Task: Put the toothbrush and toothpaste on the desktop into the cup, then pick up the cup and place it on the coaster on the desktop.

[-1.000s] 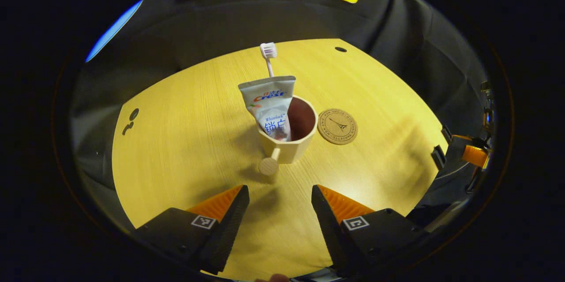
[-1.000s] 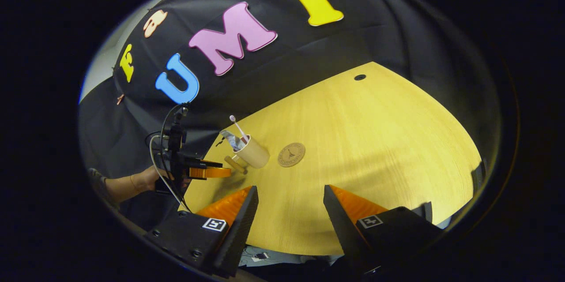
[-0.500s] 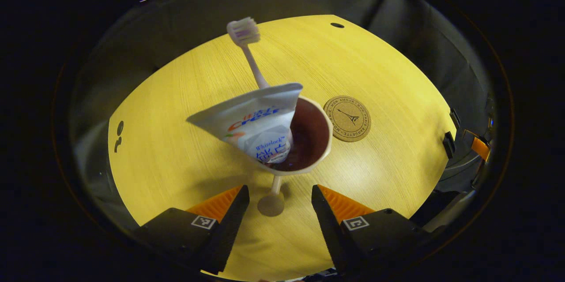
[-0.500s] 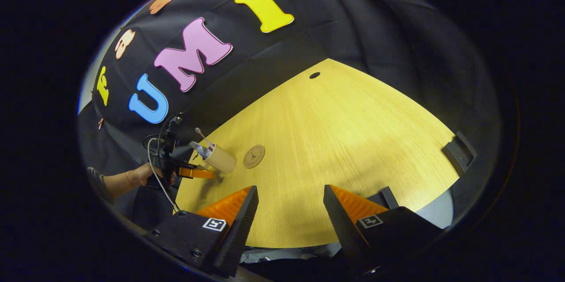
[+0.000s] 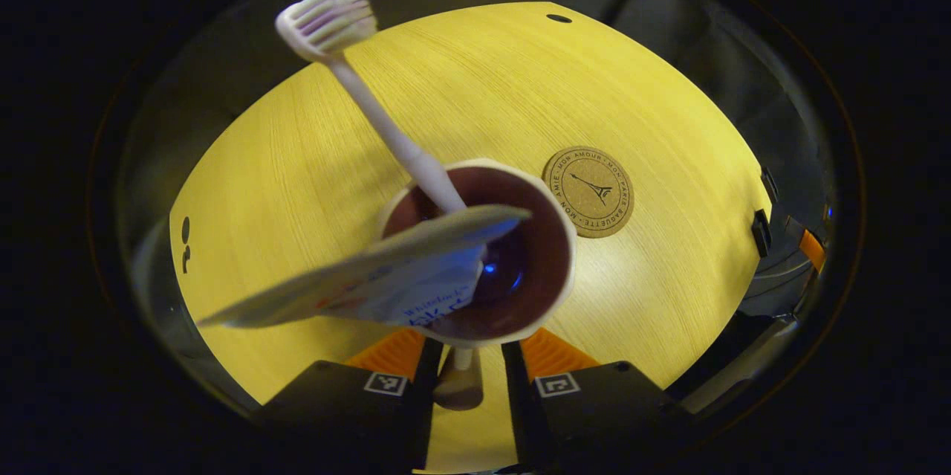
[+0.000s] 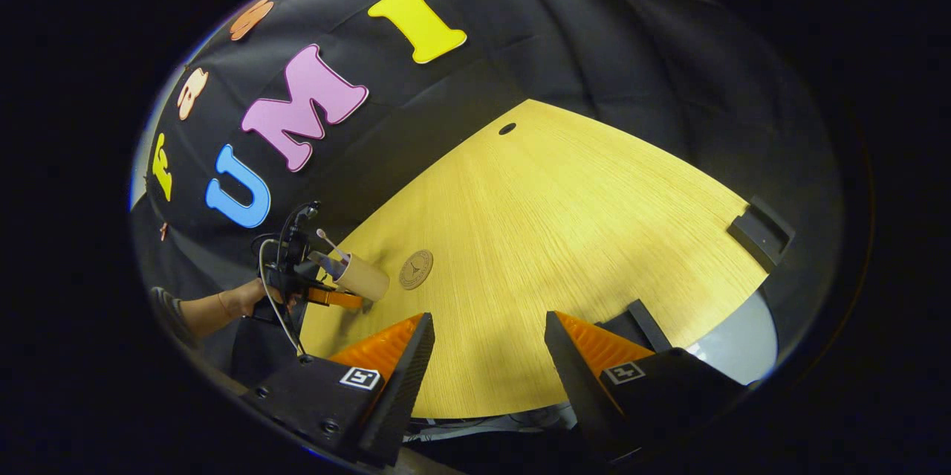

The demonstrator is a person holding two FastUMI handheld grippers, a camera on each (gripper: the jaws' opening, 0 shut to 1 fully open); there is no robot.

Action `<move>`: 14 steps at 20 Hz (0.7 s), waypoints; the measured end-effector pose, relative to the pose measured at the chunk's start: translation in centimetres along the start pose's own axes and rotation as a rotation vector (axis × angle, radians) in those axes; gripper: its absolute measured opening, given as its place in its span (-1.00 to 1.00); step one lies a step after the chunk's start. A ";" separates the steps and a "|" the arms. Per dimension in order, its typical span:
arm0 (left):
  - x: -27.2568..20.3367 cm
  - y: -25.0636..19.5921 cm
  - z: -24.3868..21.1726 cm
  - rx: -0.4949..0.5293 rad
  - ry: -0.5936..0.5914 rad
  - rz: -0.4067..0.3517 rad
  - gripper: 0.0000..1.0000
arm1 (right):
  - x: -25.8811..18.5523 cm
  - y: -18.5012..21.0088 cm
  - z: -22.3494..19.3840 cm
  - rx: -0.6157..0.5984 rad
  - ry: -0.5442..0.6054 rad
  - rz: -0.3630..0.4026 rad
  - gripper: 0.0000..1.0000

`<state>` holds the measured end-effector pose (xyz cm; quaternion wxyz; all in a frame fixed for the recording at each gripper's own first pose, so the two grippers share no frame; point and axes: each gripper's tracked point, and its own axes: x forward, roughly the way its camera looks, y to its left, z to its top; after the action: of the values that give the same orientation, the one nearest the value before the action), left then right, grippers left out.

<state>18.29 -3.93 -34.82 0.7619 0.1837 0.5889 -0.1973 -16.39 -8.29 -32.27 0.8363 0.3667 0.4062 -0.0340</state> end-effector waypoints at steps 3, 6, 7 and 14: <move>0.2 -0.2 -0.4 -0.005 0.021 -0.012 -0.26 | -0.3 -0.3 -0.3 0.011 -0.006 -0.018 0.85; 0.1 -0.2 -0.2 0.007 0.000 -0.007 -0.42 | -0.9 -0.5 -0.7 0.021 -0.011 -0.027 0.85; 0.1 -0.2 -0.1 0.003 -0.011 -0.007 -0.33 | -1.0 -0.6 -0.8 0.023 -0.010 -0.029 0.85; -0.7 0.0 0.2 -0.041 -0.067 0.025 -0.48 | -1.3 -1.0 -1.0 0.019 -0.008 -0.023 0.85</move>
<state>18.30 -4.03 -34.05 0.7874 0.1688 0.5644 -0.1815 -18.24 -8.72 -32.38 0.8338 0.3700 0.4069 -0.0489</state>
